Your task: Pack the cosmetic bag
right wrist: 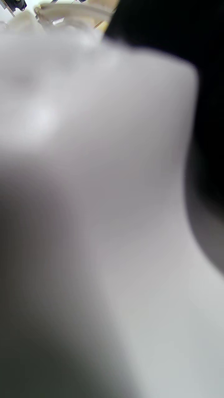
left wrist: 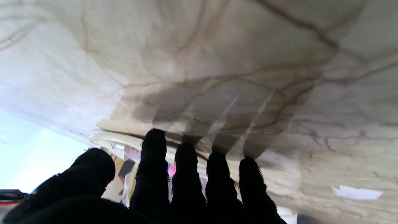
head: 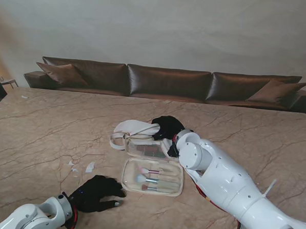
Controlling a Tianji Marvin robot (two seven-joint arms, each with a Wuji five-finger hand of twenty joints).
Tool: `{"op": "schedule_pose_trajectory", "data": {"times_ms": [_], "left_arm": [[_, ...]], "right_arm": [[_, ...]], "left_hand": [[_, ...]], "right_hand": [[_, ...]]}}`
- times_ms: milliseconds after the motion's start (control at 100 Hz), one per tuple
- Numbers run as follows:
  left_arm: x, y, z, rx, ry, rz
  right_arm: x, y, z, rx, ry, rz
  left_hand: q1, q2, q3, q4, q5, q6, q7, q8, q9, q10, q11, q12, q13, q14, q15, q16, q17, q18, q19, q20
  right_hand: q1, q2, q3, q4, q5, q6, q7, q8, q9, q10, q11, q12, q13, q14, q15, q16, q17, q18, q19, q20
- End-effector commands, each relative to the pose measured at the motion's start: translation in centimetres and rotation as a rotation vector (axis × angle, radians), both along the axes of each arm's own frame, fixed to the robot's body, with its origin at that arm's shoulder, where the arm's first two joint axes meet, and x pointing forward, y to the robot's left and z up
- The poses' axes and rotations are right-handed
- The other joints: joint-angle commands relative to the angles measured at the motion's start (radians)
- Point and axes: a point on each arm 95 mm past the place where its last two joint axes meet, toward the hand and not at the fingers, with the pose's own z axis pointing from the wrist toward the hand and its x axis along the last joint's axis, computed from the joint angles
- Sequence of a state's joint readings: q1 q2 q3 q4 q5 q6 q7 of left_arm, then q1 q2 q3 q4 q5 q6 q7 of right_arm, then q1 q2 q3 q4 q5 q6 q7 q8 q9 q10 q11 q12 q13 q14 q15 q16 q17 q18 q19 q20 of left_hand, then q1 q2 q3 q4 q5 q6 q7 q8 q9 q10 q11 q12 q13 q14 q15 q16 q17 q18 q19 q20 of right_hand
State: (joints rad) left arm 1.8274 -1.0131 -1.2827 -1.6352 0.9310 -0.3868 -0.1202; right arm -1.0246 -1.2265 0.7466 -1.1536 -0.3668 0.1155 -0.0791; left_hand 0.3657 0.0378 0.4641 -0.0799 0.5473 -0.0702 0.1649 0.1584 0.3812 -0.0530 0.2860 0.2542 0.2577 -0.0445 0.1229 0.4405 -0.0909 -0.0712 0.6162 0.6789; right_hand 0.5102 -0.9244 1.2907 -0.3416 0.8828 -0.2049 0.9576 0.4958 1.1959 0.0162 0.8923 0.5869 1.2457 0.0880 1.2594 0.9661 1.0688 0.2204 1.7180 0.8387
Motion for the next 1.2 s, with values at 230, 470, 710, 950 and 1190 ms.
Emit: {"op": "schedule_pose_trajectory", "data": {"times_ms": [230,470,710,950,1190], "left_arm": [[-3.1,0.4,-4.8,0.095,0.205,0.003],[-1.9,-0.9,-5.1,0.006,0.099,0.096],[-0.8,-3.1,-4.4,-0.070,-0.017,0.178],[0.3,-4.3,-3.3,-0.089,-0.142,0.255],[1.5,-5.4,-2.5,-0.105,-0.235,0.341]], "right_arm": [[-0.2,1.0,0.3,0.023,-0.003,0.021],[-0.2,1.0,0.4,0.027,0.001,0.027],[-0.2,0.6,0.6,0.056,0.030,0.038],[-0.2,-0.1,0.9,0.099,0.066,0.045],[-0.1,-0.2,1.1,0.114,0.089,0.069]], "left_hand": [[0.043,0.119,-0.215,0.053,-0.190,0.183,-0.077,-0.053,-0.199,0.041,-0.144,-0.094,-0.083,0.018,-0.018,-0.078,0.012,0.042,-0.303,0.118],[0.041,0.046,-0.010,0.055,-0.190,0.086,-0.050,-0.041,-0.195,-0.008,-0.143,-0.096,-0.077,0.025,-0.005,-0.069,0.015,0.092,-0.292,0.142],[0.054,-0.074,0.216,0.043,-0.161,0.011,0.004,-0.011,-0.177,-0.002,-0.076,-0.056,-0.042,0.056,0.035,-0.034,0.022,0.109,-0.206,0.131],[0.054,-0.138,0.290,0.039,-0.176,-0.043,0.055,0.017,-0.104,0.031,0.028,0.032,-0.003,0.133,0.166,0.105,0.023,0.152,-0.101,0.075],[0.081,-0.182,0.330,0.028,-0.172,-0.098,0.127,0.056,-0.065,0.013,0.121,0.210,0.000,0.160,0.302,0.271,0.025,0.174,-0.012,0.083]], "right_hand": [[0.122,0.129,0.085,0.056,0.049,-0.179,0.097,0.024,0.019,-0.041,-0.014,-0.008,0.062,-0.024,-0.001,-0.026,0.034,-0.014,0.041,-0.008],[0.122,0.129,0.084,0.057,0.049,-0.181,0.097,0.025,0.019,-0.041,-0.015,-0.008,0.062,-0.024,-0.001,-0.026,0.034,-0.014,0.041,-0.008],[0.120,0.131,0.084,0.058,0.048,-0.179,0.097,0.025,0.018,-0.042,-0.016,-0.010,0.061,-0.022,-0.007,-0.028,0.034,-0.014,0.041,-0.008],[0.120,0.135,0.082,0.060,0.046,-0.175,0.093,0.023,0.015,-0.042,-0.022,-0.015,0.057,-0.012,-0.031,-0.037,0.022,-0.013,0.033,-0.010],[0.120,0.137,0.081,0.062,0.042,-0.173,0.090,0.017,0.015,-0.041,-0.026,-0.023,0.054,-0.008,-0.043,-0.037,0.016,-0.013,0.029,-0.008]]}}
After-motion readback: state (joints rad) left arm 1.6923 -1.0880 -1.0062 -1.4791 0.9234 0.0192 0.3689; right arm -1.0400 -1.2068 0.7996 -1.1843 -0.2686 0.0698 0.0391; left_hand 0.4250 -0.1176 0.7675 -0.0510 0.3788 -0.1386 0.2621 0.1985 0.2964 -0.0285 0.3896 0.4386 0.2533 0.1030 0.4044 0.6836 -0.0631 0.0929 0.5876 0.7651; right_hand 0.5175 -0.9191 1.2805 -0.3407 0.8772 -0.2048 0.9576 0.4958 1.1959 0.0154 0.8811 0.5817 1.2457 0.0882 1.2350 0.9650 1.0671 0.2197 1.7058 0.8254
